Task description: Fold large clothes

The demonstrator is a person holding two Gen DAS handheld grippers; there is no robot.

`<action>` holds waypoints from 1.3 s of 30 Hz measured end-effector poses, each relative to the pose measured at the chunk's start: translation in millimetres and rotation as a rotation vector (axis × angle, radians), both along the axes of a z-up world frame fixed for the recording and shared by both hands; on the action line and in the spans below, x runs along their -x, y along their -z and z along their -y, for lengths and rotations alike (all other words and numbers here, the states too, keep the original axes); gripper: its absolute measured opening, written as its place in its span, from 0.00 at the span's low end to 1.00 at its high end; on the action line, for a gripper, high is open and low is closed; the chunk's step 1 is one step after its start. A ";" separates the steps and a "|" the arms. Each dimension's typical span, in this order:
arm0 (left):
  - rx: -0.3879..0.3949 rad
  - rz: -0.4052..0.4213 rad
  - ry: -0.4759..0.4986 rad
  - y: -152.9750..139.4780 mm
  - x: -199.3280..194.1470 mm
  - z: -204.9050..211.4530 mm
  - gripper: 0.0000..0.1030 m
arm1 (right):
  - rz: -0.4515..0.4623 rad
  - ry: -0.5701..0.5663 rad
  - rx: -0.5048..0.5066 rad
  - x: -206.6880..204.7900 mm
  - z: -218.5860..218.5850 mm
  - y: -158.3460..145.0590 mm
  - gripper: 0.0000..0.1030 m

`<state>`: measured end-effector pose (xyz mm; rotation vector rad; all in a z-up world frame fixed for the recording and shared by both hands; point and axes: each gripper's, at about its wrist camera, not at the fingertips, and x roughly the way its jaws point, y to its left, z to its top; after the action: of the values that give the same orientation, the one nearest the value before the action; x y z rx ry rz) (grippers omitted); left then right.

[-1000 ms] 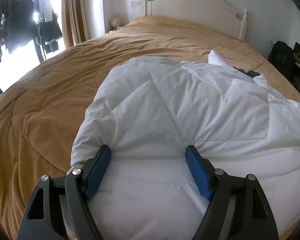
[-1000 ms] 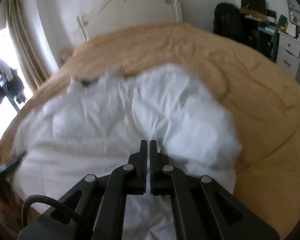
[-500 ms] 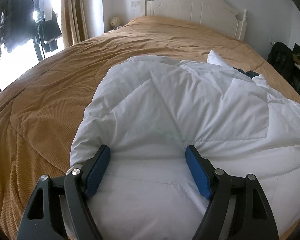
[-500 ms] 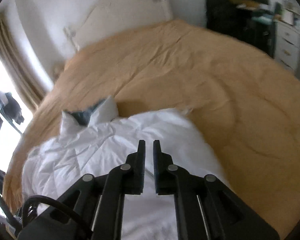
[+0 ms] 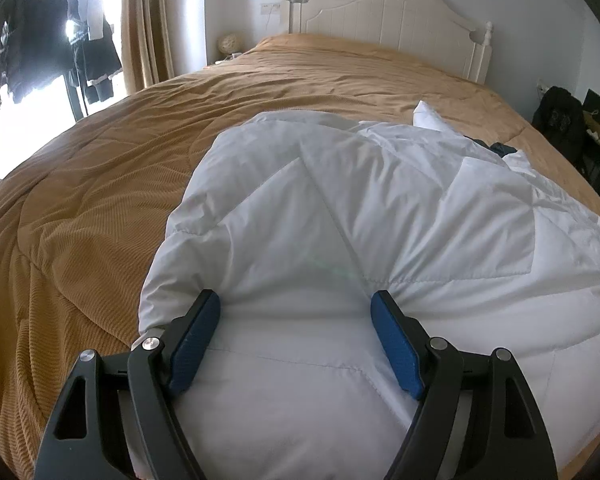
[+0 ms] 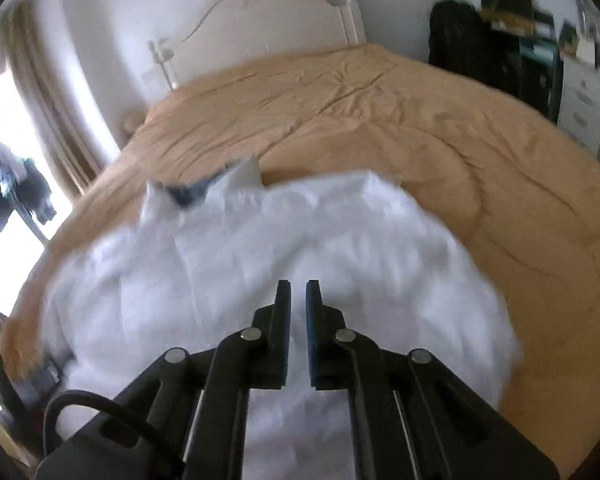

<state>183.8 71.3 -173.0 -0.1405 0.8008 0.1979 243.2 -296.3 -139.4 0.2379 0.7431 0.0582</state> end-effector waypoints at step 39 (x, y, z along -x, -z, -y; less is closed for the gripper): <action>0.757 -0.001 -0.253 17.7 9.9 -79.4 0.44 | -0.033 -0.253 -0.011 -13.5 -117.1 34.5 0.11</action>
<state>173.9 150.7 -190.7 -0.9576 0.8257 0.1239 256.7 -179.2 -173.8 0.1548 0.8029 0.2993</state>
